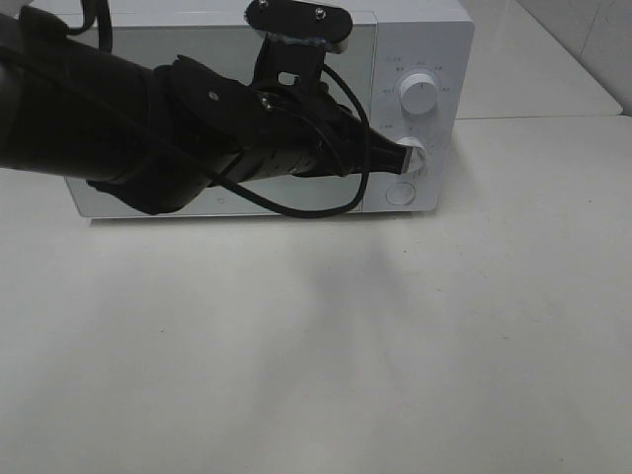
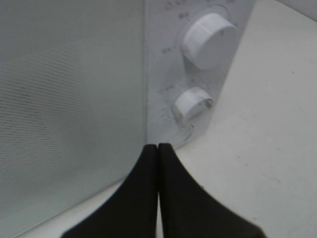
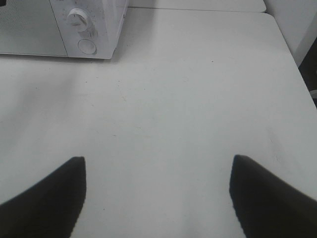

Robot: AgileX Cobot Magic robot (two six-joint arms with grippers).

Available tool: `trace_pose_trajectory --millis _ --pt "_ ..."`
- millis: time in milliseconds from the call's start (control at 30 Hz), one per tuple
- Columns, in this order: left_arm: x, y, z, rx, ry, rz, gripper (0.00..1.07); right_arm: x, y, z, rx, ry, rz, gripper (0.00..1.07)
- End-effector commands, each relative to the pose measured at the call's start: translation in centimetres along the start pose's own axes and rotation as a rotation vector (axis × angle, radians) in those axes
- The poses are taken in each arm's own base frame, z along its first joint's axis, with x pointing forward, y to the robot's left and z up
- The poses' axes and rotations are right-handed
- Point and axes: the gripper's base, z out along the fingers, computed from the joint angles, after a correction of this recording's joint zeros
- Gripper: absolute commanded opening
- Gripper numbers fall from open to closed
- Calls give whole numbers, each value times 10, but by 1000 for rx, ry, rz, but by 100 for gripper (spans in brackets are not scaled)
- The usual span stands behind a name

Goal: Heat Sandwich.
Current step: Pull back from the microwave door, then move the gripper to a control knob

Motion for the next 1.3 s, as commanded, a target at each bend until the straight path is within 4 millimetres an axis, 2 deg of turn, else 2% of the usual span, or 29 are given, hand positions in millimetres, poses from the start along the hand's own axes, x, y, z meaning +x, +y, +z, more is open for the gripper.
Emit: trace_pose_trajectory --millis 33,100,133,167,200,300,333,567,800,833,967,1000,1100,1200,1233,1300 --pt "-6 -5 -6 38 6 10 0 2 0 -3 10 -36 3 76" --pt "-6 -6 -10 65 29 -1 3 2 0 -3 10 -36 3 76" --pt "-4 -5 -12 65 33 9 8 2 0 -3 10 -36 3 76" --pt "0 -4 -15 63 45 20 25 2 0 -3 10 -36 3 76" --pt "0 -4 -15 63 45 20 25 2 0 -3 10 -36 3 76" --pt "10 -1 -21 61 74 24 60 2 0 -3 10 -36 3 76" --pt "14 1 -27 64 85 26 76 2 0 -3 10 -36 3 76" --pt "18 18 -43 123 143 -10 77 2 0 -3 10 -36 3 76" --pt "20 61 -62 164 204 -75 77 2 0 -3 10 -36 3 76" --pt "20 72 -71 149 199 -95 77 2 0 -3 10 -36 3 76" --pt "21 87 -86 137 204 -126 79 2 0 -3 10 -36 3 76" --pt "25 95 -97 147 229 -175 80 2 0 -3 10 -36 3 76" --pt "31 106 -106 149 272 -214 82 2 0 -3 10 -36 3 76" --pt "37 133 -126 111 363 -270 85 2 0 -3 10 -36 3 76" --pt "37 133 -126 111 363 -270 85 2 0 -3 10 -36 3 76" --pt "38 146 -136 61 400 -277 86 2 0 -3 10 -36 3 76"
